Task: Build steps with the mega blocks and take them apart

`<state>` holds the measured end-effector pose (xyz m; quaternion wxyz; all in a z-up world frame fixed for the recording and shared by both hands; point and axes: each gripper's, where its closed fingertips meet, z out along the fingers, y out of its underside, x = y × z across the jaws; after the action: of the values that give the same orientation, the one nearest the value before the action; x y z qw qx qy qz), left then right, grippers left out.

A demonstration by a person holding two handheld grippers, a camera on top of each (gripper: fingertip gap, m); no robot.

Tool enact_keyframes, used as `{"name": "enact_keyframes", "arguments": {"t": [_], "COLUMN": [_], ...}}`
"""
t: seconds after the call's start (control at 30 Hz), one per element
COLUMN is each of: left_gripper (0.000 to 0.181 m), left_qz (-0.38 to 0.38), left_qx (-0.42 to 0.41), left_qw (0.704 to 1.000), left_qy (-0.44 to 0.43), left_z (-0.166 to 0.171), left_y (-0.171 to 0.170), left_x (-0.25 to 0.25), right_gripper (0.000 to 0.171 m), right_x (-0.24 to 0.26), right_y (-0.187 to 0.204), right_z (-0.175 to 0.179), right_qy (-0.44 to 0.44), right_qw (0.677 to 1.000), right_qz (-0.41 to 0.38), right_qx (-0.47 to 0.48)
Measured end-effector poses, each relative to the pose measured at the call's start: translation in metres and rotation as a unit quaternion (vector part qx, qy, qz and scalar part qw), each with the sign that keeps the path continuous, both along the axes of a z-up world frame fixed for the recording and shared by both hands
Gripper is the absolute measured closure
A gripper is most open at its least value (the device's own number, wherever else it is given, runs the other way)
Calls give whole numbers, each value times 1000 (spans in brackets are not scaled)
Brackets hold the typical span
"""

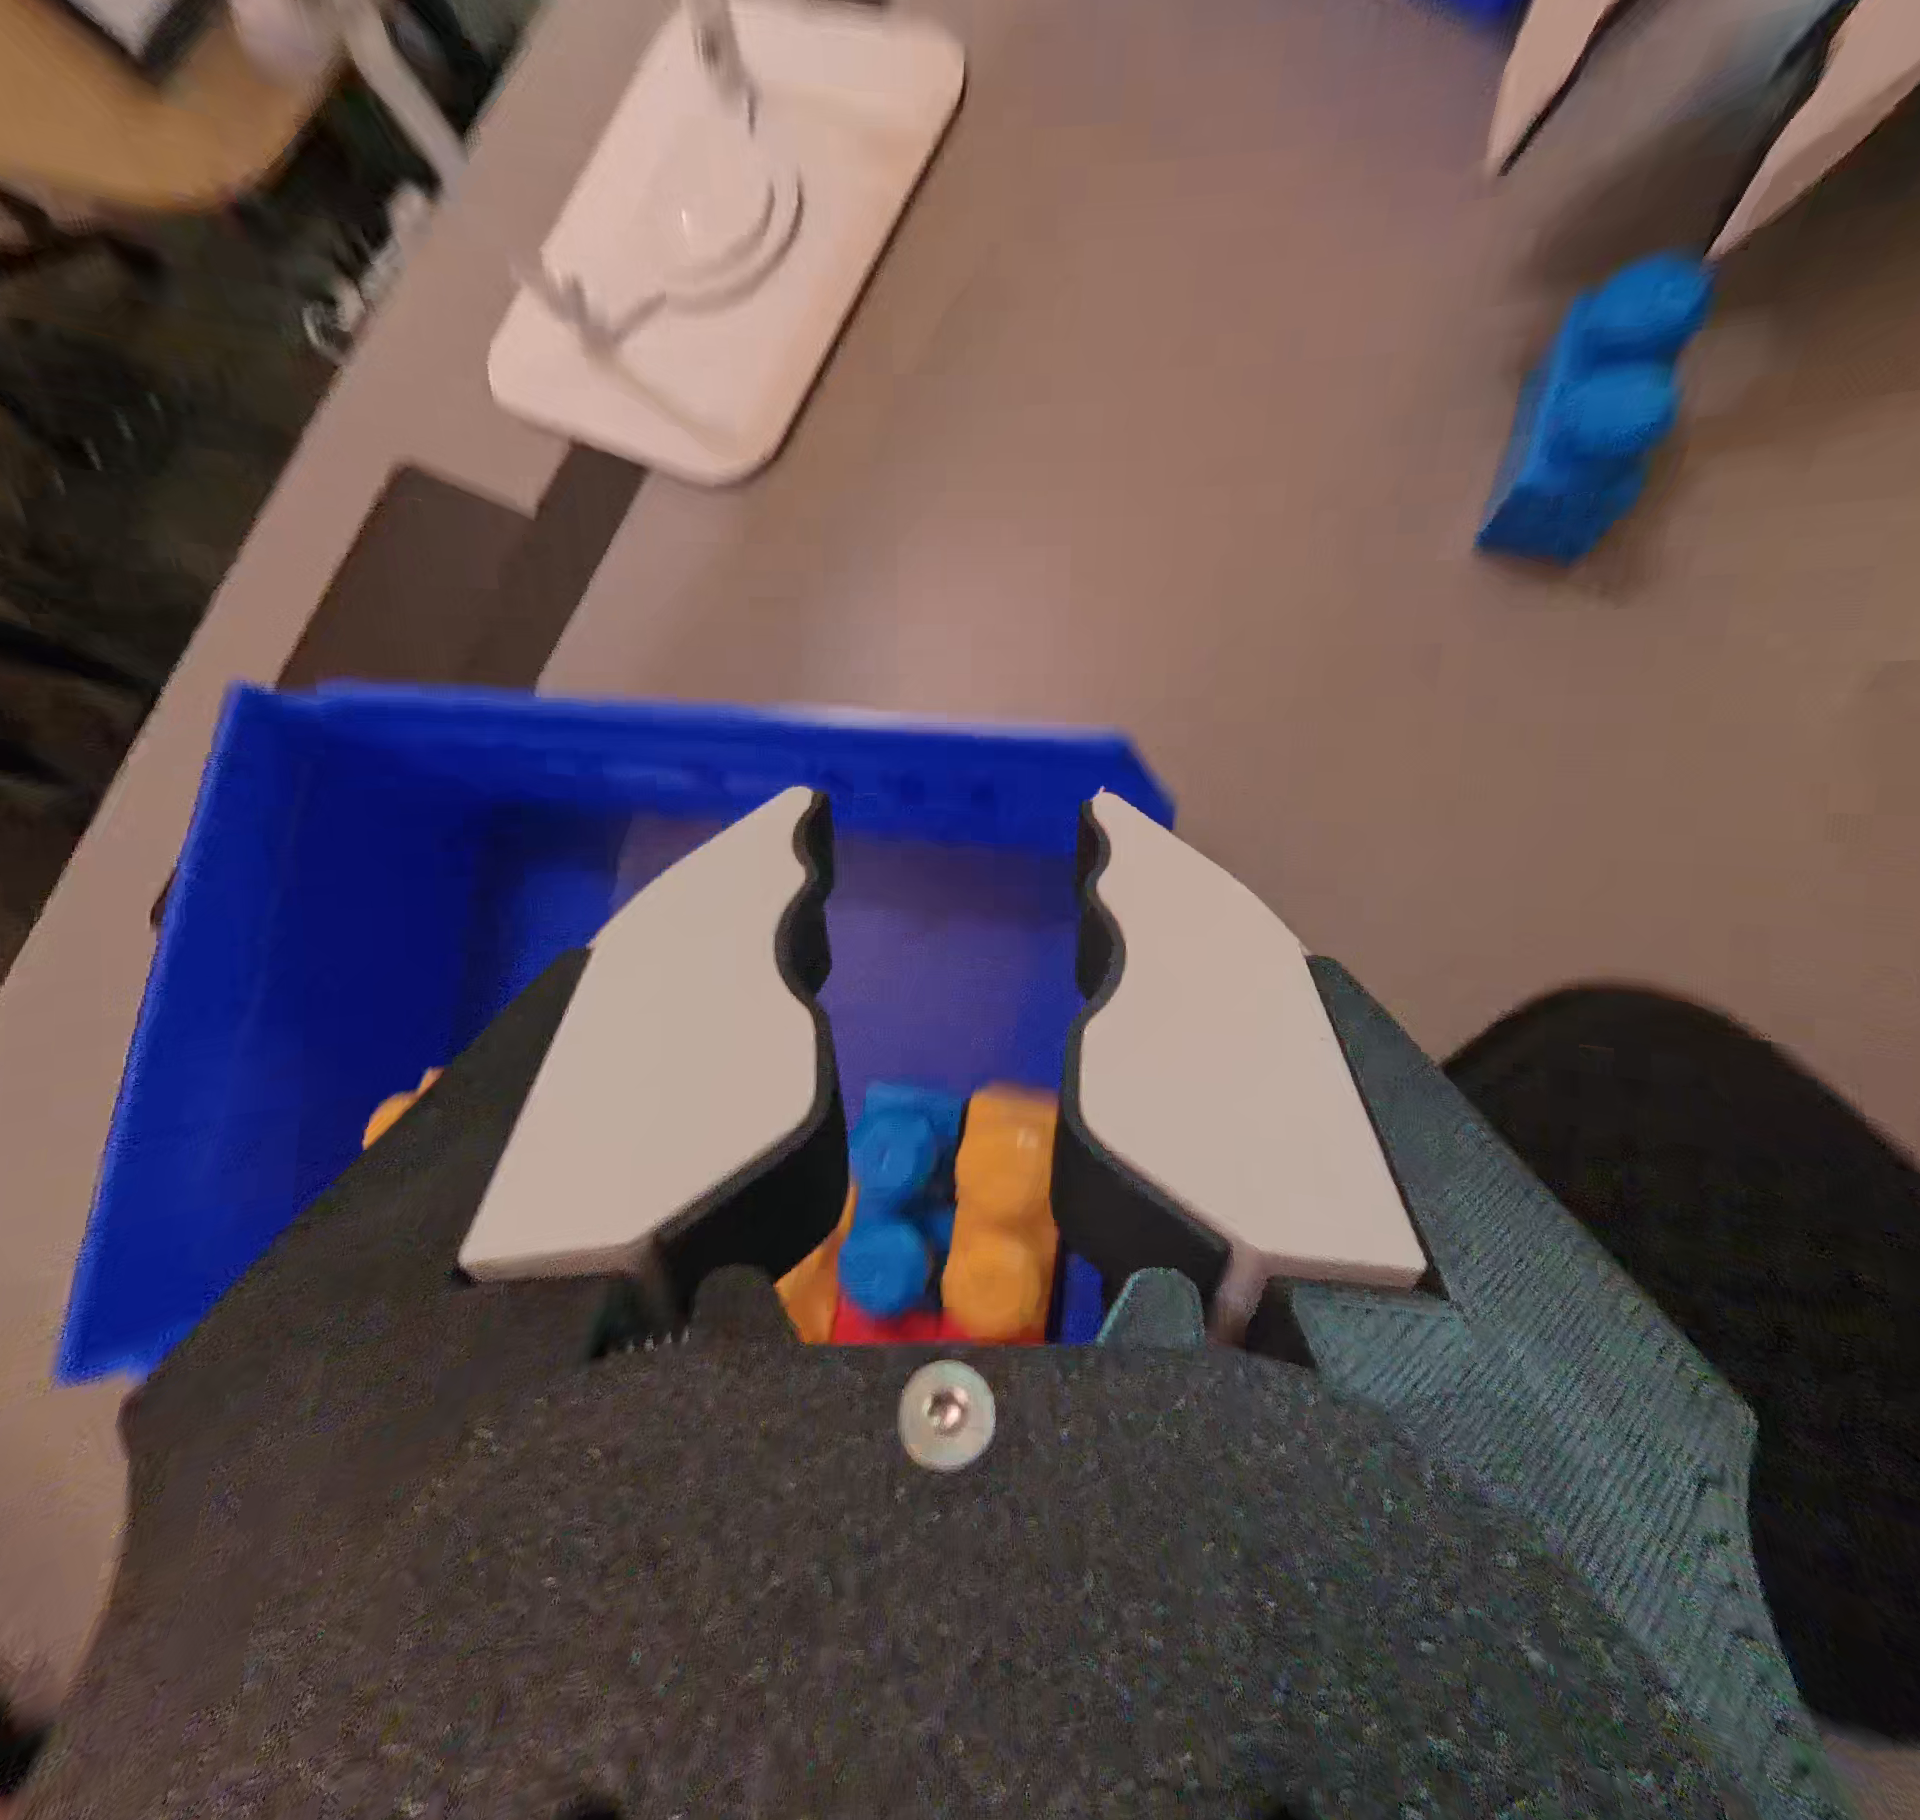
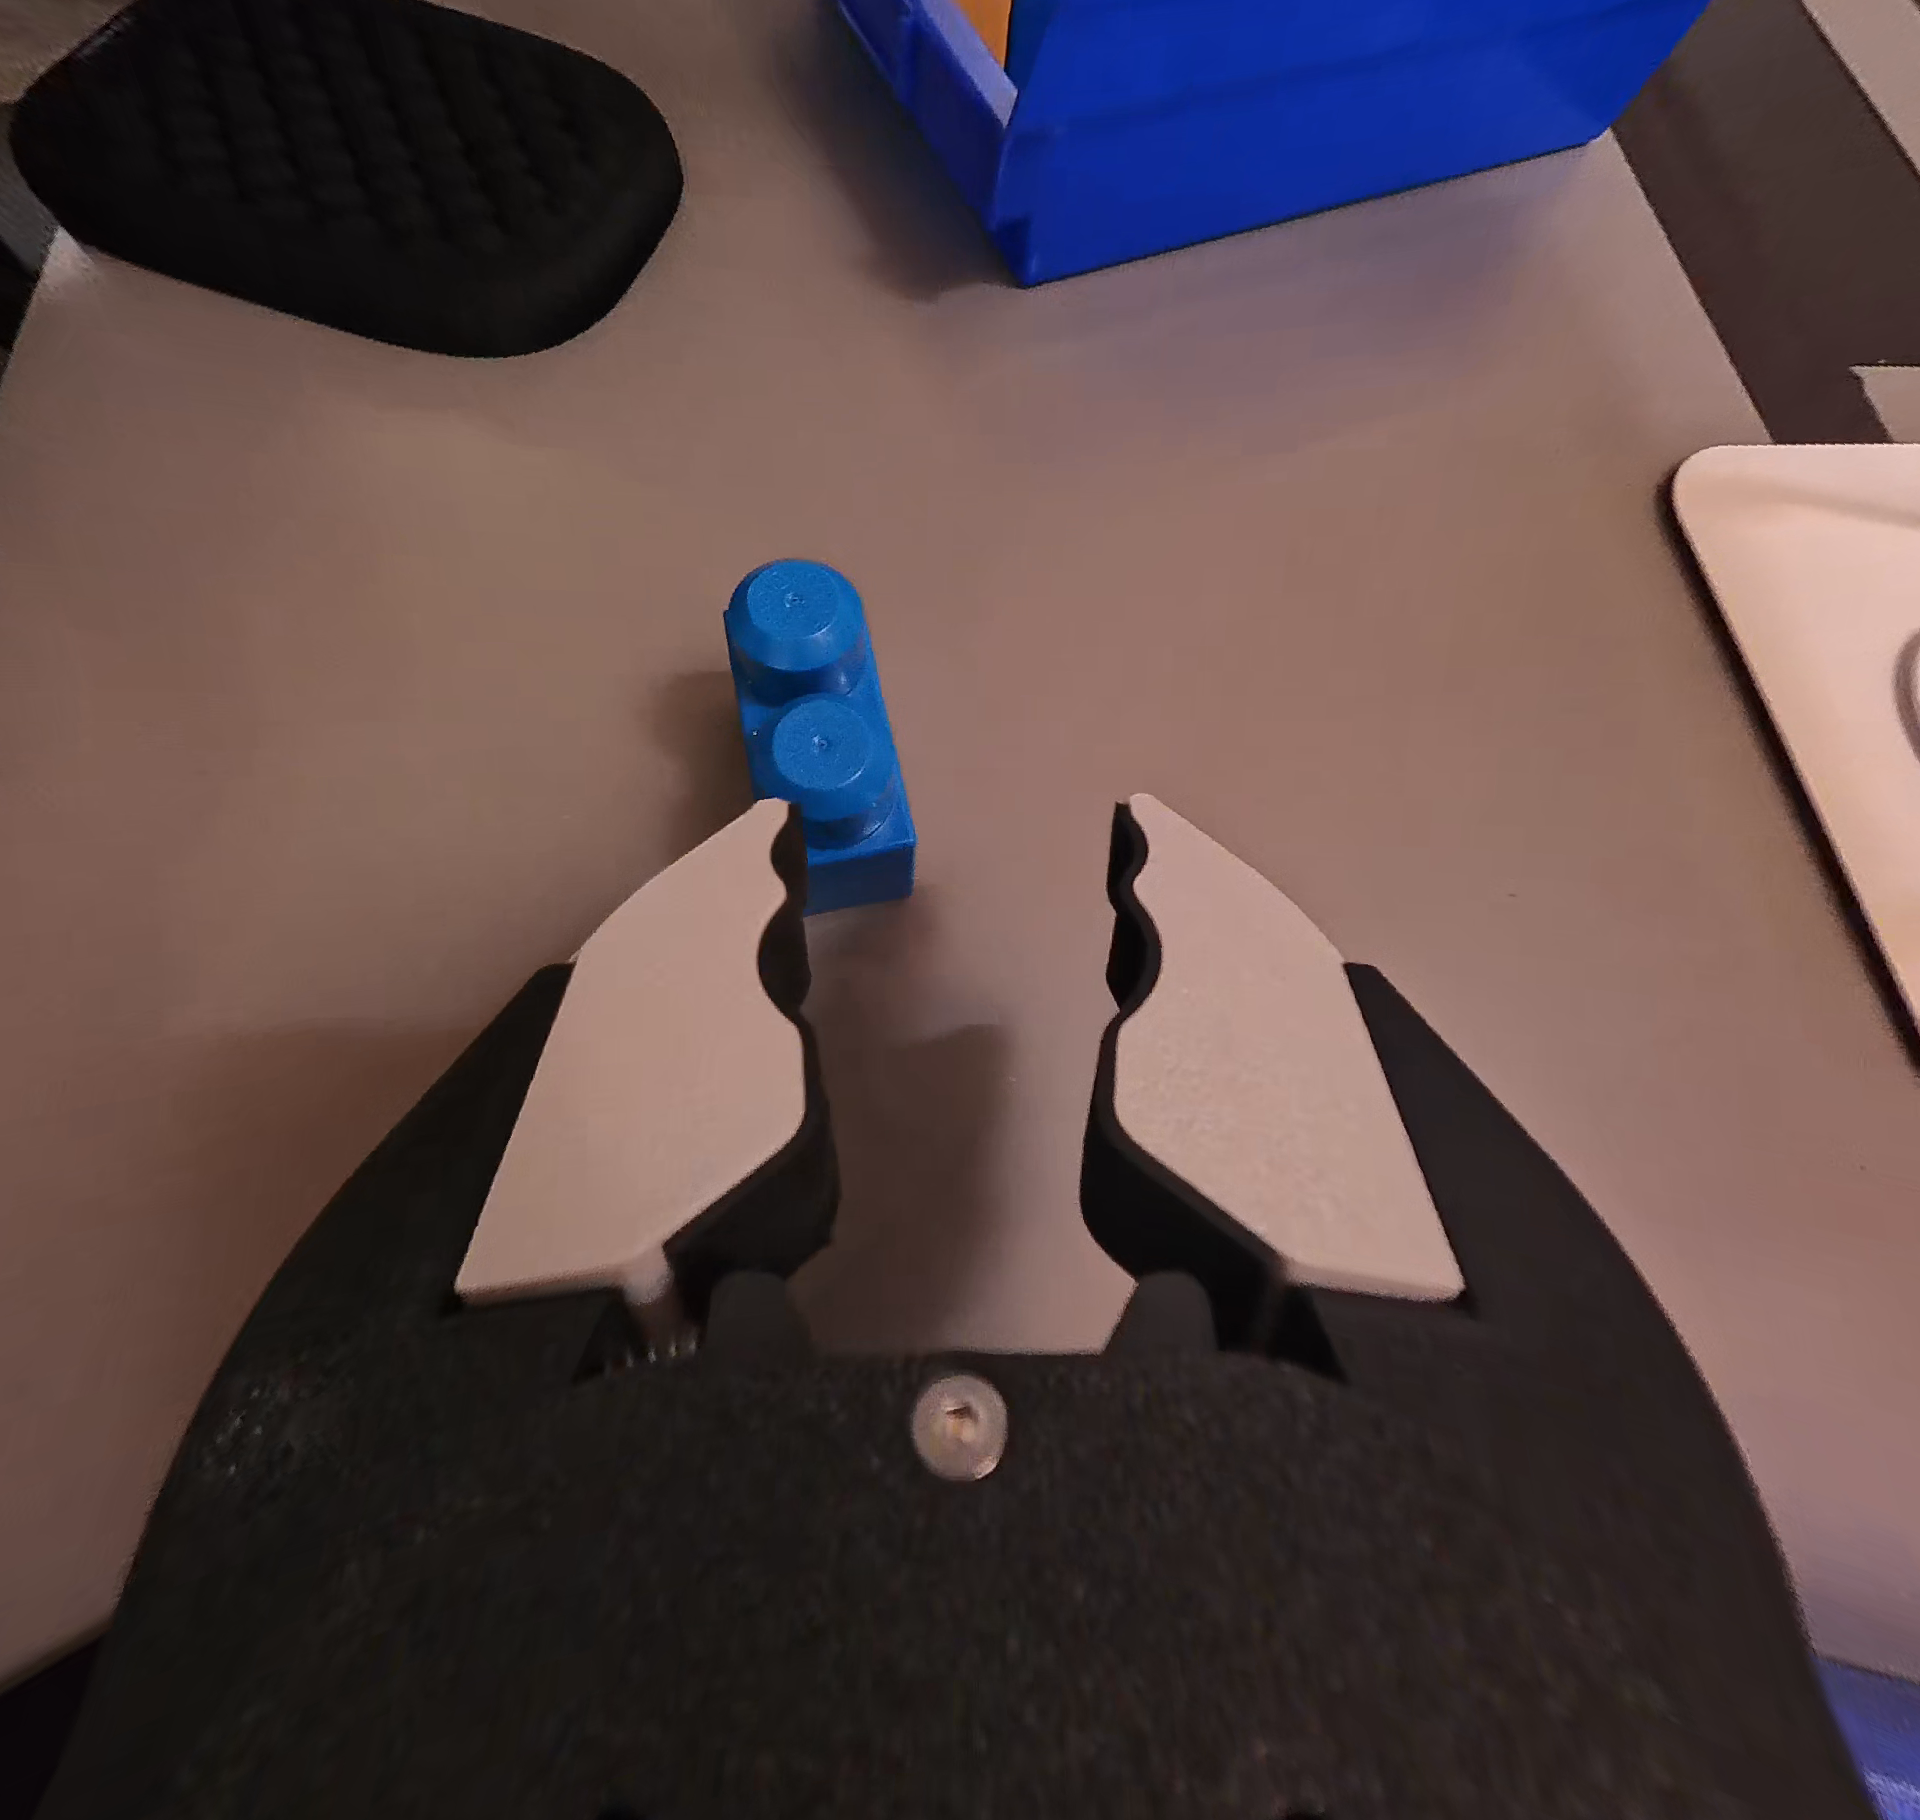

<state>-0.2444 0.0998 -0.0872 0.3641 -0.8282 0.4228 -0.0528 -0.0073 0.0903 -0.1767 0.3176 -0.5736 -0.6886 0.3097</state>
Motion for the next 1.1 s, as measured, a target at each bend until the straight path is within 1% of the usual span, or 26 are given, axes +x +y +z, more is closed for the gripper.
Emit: {"name": "enact_keyframes", "arguments": {"t": [0.1, 0.17, 0.27, 0.37, 0.73, 0.87, 1.0, 1.1], "left_gripper": [139, 142, 145, 145, 147, 153, 152, 152], "left_qz": [4, -2, -13, -20, -30, -32, -31, -31], "left_qx": [-72, -129, -197, -233, -262, -262, -260, -240], "left_qw": [996, 988, 973, 961, 946, 946, 946, 952], "left_qy": [56, 87, 117, 145, 188, 190, 192, 187], "left_z": [-26, -44, -66, -81, -101, -105, -101, -84], "left_y": [-9, -20, -36, -45, -52, -52, -52, -50], "left_x": [-32, -47, -59, -65, -70, -70, -70, -67], "right_gripper": [116, 117, 117, 117, 118, 118, 118, 118], "right_x": [0, 0, -1, -1, 0, -1, 0, -1], "right_y": [0, -1, -1, -1, 0, 0, 1, 2], "right_z": [0, -2, -4, -4, -5, -5, -6, -4], "right_qy": [-1, -3, -6, -6, -7, -7, -8, -4], "right_qw": [1000, 1000, 1000, 1000, 1000, 1000, 1000, 1000], "right_qz": [1, 3, 5, 5, 4, 4, 3, 0], "right_qx": [2, 3, 2, 1, 1, 1, 3, 5]}}
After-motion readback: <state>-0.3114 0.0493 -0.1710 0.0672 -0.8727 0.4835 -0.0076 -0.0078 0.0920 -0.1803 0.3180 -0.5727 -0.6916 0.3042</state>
